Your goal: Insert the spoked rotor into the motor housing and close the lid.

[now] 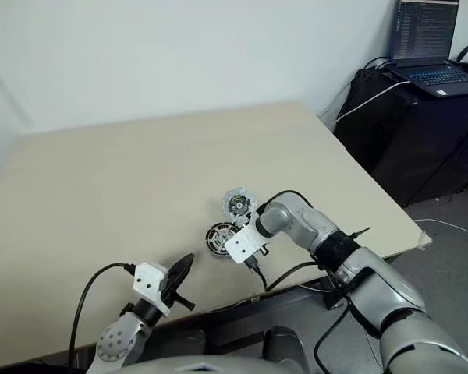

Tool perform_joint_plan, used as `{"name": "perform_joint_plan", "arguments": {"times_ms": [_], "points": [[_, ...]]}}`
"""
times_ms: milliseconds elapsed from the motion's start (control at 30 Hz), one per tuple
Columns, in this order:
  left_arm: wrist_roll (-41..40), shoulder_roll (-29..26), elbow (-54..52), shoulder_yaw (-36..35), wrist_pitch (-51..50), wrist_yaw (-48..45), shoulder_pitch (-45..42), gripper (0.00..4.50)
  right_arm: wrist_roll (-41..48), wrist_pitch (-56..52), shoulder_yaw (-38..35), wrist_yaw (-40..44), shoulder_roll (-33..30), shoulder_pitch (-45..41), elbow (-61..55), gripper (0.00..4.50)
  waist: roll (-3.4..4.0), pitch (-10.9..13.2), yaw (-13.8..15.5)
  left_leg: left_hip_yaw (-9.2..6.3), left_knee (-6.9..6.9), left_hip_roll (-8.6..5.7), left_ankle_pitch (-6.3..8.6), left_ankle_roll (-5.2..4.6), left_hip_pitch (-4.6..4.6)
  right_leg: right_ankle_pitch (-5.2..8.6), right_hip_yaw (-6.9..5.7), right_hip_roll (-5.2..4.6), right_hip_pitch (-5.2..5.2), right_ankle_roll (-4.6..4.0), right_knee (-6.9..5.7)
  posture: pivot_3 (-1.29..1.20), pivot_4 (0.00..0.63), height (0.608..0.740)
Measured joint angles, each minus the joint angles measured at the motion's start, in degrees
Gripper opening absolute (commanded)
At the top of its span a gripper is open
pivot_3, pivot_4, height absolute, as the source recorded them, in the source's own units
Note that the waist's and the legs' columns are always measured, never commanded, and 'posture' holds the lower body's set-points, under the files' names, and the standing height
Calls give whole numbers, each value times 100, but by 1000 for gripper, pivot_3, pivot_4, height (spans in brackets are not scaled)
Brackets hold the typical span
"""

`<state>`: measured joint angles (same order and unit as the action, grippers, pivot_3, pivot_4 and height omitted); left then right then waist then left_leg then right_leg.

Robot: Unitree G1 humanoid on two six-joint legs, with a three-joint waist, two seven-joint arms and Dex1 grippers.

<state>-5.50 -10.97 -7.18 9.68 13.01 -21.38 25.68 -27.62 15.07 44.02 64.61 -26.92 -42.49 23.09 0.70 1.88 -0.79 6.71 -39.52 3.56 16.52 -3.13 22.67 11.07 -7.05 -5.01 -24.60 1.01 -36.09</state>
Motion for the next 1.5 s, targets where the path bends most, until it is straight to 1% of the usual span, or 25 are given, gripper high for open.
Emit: {"name": "perform_joint_plan", "arguments": {"times_ms": [33, 67, 133, 233, 300, 633, 767, 833, 933, 1067, 1200, 1267, 1500], "points": [[-4, -6, 0, 0, 0, -4, 13, 0, -23, 10, 0, -2, 25, -12, 65, 1997, 0, 0, 2, 0, 0, 0, 0, 0, 0, 0, 0, 0, 0, 0, 0, 0, 0, 740], [-10, -12, 0, 1, 0, -9, 24, 0, -39, 47, 0, -3, 41, -15, 126, 1821, 0, 0, 5, 0, 0, 0, 0, 0, 0, 0, 1, 0, 0, 0, 0, 0, 0, 740], [-15, -23, 0, 1, 0, -16, 35, 0, -59, 87, -1, -4, 54, -16, 171, 1391, 1, 0, 3, 2, 0, -1, 0, 0, 0, 0, 2, 0, 0, 0, 0, 0, 0, 740], [-19, -29, -5, 4, 0, -26, 35, 0, -60, 133, -32, 11, 62, -52, 178, 406, 3, -4, 0, 2, 0, 0, 0, 0, -3, 0, 2, 0, 2, 0, 0, 0, 0, 740], [-19, -29, -5, 10, 0, -32, 25, 0, -93, 155, -33, -5, 101, -47, 210, 117, 5, -4, 2, 2, -2, 0, -1, 1, -3, 0, 3, 0, 1, 0, -4, 0, 0, 740], [-20, -29, -8, 13, -1, -47, -18, 0, -65, 53, -209, -43, 71, 102, 129, 117, 7, -5, 9, 3, -4, -1, -1, 1, -2, -1, 6, 0, 0, 0, -6, 0, 0, 740], [-21, -24, -7, 18, -2, -49, -23, 0, 262, -352, -389, 370, -57, 310, -333, 117, 7, -5, 11, 1, -4, -1, -1, 1, 1, 0, 6, 0, -1, -1, -6, 0, 0, 740], [-21, -19, -5, 21, -2, -48, -35, 0, 514, -641, -456, 730, -202, 484, -780, 117, 7, -4, 15, -1, -3, -1, 0, 0, 1, 0, 5, 0, -1, -2, -4, 0, 0, 740], [-22, -14, -3, 22, -9, -47, -48, 0, 895, -1190, -526, 1244, -384, 788, -1485, 117, 7, -4, 19, -3, -3, 0, 0, 0, 1, 1, 4, 0, -1, -2, -3, 0, 0, 740], [-24, -8, -1, 31, -15, -58, -98, 0, 1254, -1985, -593, 1572, -438, 1104, -2122, 117, 7, -4, 16, -4, -7, 1, 5, 8, -1, 1, 3, -1, -1, -2, -7, 0, 0, 740], [-24, -28, 8, 28, -11, -117, -143, 0, 1338, -2800, -642, 1282, -81, 1260, -2243, 117, 6, -4, 12, -4, -11, 2, 13, 25, -2, 1, 4, 0, -4, -2, -17, 0, 0, 740], [-24, -31, 23, 27, -5, -127, -157, 0, 1338, -3025, -642, 1104, 71, 1276, -2238, 117, 7, -4, 16, -3, -12, 2, 12, 23, -1, 2, 4, 0, -6, -4, -20, 0, 0, 740], [-23, -40, 69, -1, 21, -161, -135, 0, 1315, -3219, -556, 757, 302, 1275, -2104, 117, 4, -5, 18, -3, -13, -2, 11, 21, -1, 1, 4, -5, -2, -2, -17, 0, 0, 740]]}}
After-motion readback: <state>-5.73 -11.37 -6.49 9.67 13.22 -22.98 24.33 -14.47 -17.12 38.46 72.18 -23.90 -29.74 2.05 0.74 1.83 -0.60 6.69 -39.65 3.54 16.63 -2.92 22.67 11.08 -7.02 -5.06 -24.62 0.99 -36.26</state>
